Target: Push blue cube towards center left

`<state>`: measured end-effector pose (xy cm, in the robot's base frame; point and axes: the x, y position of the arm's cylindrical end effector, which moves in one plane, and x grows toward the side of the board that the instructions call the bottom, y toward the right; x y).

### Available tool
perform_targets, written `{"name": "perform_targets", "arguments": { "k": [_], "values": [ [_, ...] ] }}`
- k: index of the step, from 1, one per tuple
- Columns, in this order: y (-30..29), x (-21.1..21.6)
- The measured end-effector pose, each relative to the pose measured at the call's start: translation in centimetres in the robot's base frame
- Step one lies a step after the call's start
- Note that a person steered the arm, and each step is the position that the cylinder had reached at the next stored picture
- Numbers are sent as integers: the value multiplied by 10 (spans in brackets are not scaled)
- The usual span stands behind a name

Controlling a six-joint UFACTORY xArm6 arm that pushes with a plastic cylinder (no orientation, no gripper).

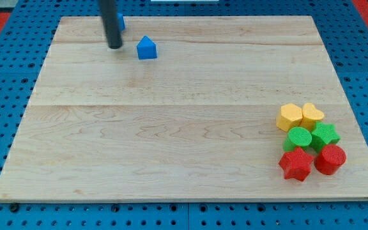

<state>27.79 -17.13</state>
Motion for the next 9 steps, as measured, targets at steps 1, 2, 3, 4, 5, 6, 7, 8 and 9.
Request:
{"name": "perform_targets", "arguments": {
  "k": [1, 2, 3, 4, 5, 6, 7, 8, 9],
  "values": [
    [-62, -45],
    [-80, -85],
    [-57, -87],
    [28, -87],
    [113, -80],
    [140, -37],
    [109, -48],
    [83, -86],
    [75, -85]
  ]
}}
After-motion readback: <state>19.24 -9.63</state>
